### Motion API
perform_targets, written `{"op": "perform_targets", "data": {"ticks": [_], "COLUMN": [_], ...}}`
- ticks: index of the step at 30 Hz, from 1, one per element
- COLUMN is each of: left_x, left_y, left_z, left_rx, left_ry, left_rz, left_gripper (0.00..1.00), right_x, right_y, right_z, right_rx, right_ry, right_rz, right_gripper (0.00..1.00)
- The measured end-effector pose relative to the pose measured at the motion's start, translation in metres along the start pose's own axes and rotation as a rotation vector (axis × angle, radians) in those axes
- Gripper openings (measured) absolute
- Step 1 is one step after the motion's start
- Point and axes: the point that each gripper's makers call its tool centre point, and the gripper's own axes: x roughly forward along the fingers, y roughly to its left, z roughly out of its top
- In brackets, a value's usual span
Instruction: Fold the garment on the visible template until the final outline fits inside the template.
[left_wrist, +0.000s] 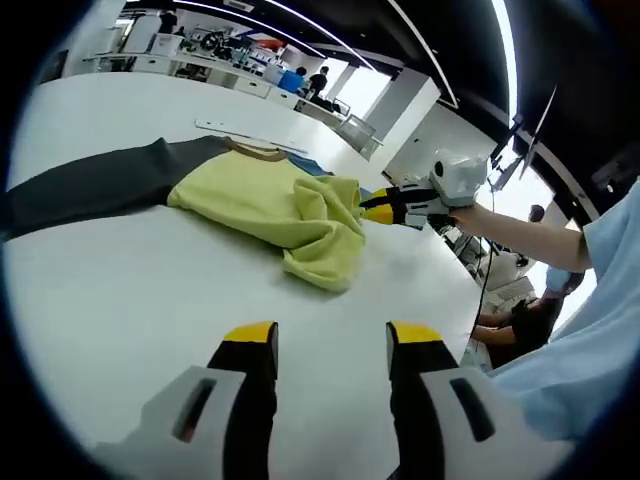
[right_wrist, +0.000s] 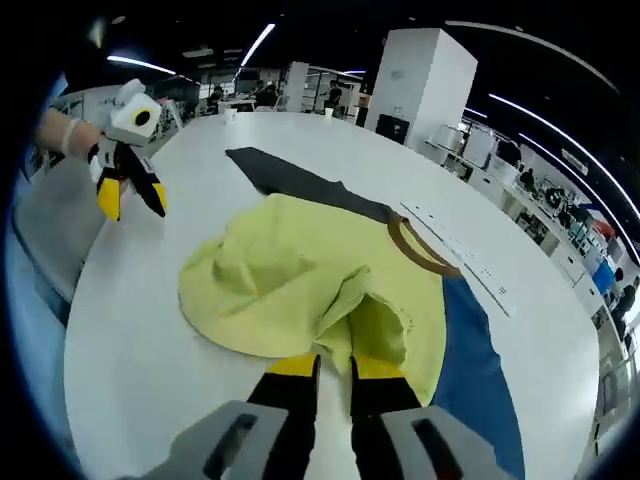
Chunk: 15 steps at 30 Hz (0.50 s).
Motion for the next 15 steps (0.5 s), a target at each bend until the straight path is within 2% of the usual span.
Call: {"op": "perform_targets", "data": {"ticks": [3, 5, 9, 11, 15], "left_x": [-0.001, -0.002, -0.003, -0.003, -0.002], "left_y": [0.003, 0.003, 0.005, 0.007, 0.007], "left_z": [-0.001, -0.002, -0.004, -0.004, -0.004], "left_rx": [-0.013, -0.016, -0.024, -0.027, -0.029], "left_ry": [-0.004, -0.004, -0.001, 0.000, -0.002], "left_rz": [0.008, 0.011, 0.018, 0.022, 0.022], "left_gripper": [0.41, 0.41, 0.40, 0.40, 0.40], "right_x": [0.010, 0.013, 0.017, 0.016, 0.011], "right_y": [-0.001, -0.004, -0.006, -0.009, -0.011], "right_z": [-0.007, -0.015, -0.015, -0.015, -0.010], "right_rx": [0.013, -0.026, -0.002, -0.022, 0.061], "right_ry": [0.011, 0.057, 0.048, 0.049, 0.014], "right_rz": [0.014, -0.003, -0.007, -0.024, -0.023], "right_gripper": [0.10, 0.08, 0.08, 0.03, 0.00]}}
